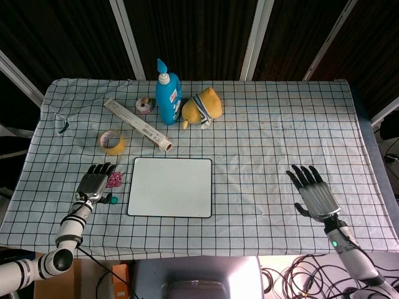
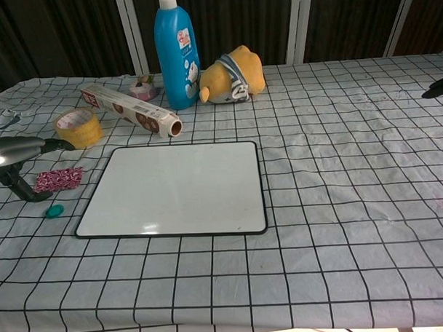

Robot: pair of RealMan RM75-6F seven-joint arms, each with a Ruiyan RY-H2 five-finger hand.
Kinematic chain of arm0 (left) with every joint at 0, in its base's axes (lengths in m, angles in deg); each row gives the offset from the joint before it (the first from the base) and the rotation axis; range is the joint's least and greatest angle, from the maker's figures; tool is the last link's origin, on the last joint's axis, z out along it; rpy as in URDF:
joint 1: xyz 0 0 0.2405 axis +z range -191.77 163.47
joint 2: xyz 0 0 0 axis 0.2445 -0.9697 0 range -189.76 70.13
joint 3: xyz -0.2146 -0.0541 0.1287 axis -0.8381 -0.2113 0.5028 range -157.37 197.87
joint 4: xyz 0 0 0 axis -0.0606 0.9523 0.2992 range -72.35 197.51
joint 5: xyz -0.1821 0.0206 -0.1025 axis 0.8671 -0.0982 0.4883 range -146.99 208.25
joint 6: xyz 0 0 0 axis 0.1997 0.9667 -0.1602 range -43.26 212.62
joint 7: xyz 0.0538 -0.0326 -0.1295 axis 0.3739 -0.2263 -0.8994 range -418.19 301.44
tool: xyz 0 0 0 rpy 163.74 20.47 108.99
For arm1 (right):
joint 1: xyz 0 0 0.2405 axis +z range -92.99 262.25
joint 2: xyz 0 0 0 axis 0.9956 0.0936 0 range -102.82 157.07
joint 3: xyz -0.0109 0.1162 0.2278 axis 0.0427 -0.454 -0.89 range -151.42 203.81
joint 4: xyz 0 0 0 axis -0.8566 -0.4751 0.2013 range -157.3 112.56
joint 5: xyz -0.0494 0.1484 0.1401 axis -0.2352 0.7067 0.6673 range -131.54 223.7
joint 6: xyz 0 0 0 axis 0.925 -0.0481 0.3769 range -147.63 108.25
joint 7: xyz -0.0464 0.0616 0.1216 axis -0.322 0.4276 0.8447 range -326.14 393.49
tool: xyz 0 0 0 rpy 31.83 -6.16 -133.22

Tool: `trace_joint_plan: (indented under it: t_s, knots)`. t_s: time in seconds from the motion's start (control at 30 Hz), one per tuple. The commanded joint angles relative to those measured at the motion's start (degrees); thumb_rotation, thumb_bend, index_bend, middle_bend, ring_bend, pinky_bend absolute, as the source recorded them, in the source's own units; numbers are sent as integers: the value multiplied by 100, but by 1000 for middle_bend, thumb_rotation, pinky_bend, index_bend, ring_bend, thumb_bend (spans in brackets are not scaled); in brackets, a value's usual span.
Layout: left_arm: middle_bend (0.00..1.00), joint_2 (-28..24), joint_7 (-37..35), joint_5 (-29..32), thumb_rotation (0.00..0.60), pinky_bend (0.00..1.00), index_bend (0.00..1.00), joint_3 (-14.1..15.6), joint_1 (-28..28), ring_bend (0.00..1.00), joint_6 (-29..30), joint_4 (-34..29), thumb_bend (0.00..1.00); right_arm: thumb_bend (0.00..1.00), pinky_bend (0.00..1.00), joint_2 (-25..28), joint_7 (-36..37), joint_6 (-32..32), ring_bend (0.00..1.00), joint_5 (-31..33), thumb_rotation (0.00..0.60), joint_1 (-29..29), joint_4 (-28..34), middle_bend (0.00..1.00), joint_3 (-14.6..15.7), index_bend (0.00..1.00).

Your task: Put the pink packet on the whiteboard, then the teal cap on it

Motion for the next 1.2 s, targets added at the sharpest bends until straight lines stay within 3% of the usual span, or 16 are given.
trace_joint_plan:
  t_s: [0.03, 0.37, 0.77, 1.03, 1.2]
  knots:
    - [0, 40, 198, 381, 600, 0, 96, 49, -232, 0, -71, 21, 360, 254, 5, 23, 20, 3, 0, 22, 600, 3, 1, 0, 21, 0]
    - [0, 343, 583, 1132, 600, 0, 118, 220, -628, 0, 77, 398, 361, 255, 4, 99, 214, -71, 0, 53, 600, 72, -25, 0, 86, 0]
    - [0, 413, 574, 1518, 600, 0, 210, 327, -792, 0, -16, 708, 360, 254, 4, 74, 282, -56, 0, 16, 600, 108, -53, 0, 187, 0]
    - [0, 528, 526, 1676, 600, 0, 214, 404, -857, 0, -133, 1004, 359, 254, 5, 145, 385, -25, 0, -13, 600, 92, -43, 0, 250, 0]
    - [1, 588, 419, 1550, 600, 0, 329, 412, -848, 0, -82, 1142, 358, 255, 4, 158, 419, -8, 0, -14, 600, 89, -48, 0, 270, 0]
